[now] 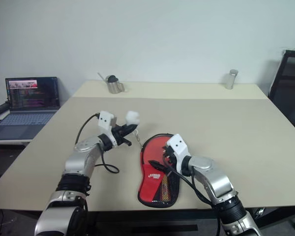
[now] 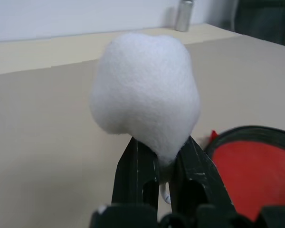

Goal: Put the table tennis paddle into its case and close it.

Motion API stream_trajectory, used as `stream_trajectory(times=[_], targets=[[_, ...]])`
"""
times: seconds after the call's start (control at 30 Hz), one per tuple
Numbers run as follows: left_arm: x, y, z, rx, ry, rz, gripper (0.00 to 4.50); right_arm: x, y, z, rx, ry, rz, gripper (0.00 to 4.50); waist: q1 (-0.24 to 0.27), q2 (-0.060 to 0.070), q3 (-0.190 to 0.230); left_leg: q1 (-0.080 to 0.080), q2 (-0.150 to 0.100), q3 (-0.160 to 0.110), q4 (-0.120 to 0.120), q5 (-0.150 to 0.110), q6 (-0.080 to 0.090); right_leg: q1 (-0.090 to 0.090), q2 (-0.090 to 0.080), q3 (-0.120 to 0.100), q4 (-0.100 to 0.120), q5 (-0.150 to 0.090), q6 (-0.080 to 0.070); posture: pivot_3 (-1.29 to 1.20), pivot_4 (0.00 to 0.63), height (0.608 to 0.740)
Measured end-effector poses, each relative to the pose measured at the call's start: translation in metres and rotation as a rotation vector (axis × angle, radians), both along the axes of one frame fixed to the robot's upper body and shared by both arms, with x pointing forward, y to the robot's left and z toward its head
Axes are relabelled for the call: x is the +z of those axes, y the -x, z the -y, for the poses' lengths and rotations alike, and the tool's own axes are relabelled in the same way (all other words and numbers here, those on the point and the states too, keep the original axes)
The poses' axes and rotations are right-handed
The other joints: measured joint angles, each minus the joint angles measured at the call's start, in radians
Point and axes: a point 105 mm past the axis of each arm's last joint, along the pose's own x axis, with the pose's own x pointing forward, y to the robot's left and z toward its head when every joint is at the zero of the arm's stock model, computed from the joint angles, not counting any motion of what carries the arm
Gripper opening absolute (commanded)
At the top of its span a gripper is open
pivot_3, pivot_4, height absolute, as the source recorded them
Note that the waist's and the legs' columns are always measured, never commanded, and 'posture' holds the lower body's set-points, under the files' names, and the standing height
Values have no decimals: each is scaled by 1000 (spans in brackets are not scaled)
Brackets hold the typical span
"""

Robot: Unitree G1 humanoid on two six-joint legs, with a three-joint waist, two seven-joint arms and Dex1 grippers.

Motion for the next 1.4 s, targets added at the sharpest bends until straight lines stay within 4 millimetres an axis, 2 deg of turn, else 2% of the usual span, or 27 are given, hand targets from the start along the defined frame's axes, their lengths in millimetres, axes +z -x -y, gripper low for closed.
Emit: stream_trajectory(times=[0.27, 0.47, 0.67, 0.9, 1.1, 1.23, 1.4], targets=[[-14, 10, 16, -113, -49, -44, 25, -6, 3, -20, 24, 51, 6, 4500, -1, 0, 0, 0, 0, 0, 0, 0, 0, 0, 0, 0, 0, 0, 0, 0, 150, 740], [-18, 11, 24, -184, -115, -39, 25, -16, 2, -13, 7, 138, 10, 4500, 1, 0, 0, 0, 0, 0, 0, 0, 0, 0, 0, 0, 0, 0, 0, 0, 150, 740], [-7, 2, 26, -234, -202, 12, 25, -18, 6, -10, 6, 150, 13, 4500, 2, 0, -1, 1, 0, 0, 0, 0, 0, 1, 0, 0, 0, 0, 0, 0, 150, 740], [-20, -7, 33, -315, -374, -3, 25, -19, 8, -11, 4, 151, 10, 4500, 1, -1, -1, 1, 0, -1, 0, 0, 0, 1, 0, -1, 0, 0, 0, 0, 150, 740], [-25, -24, 32, -230, -501, -4, 25, -19, 10, -14, -12, 144, 4, 4500, 1, -1, -1, 0, 0, 0, 0, 0, 0, 1, 0, -1, -1, 0, 0, 0, 150, 740], [-28, -30, 42, -200, -540, 5, 25, -20, 13, -14, -27, 139, -1, 4500, 1, -2, -1, 0, 0, -1, 0, 0, 0, 1, 0, -1, -1, 0, 0, 0, 150, 740], [-21, -35, 63, -200, -596, 70, 25, -23, 19, -12, -53, 139, -8, 4500, 1, -2, -2, 0, -1, 0, 0, 0, 0, 1, 0, -1, -1, 0, 0, 0, 150, 740]])
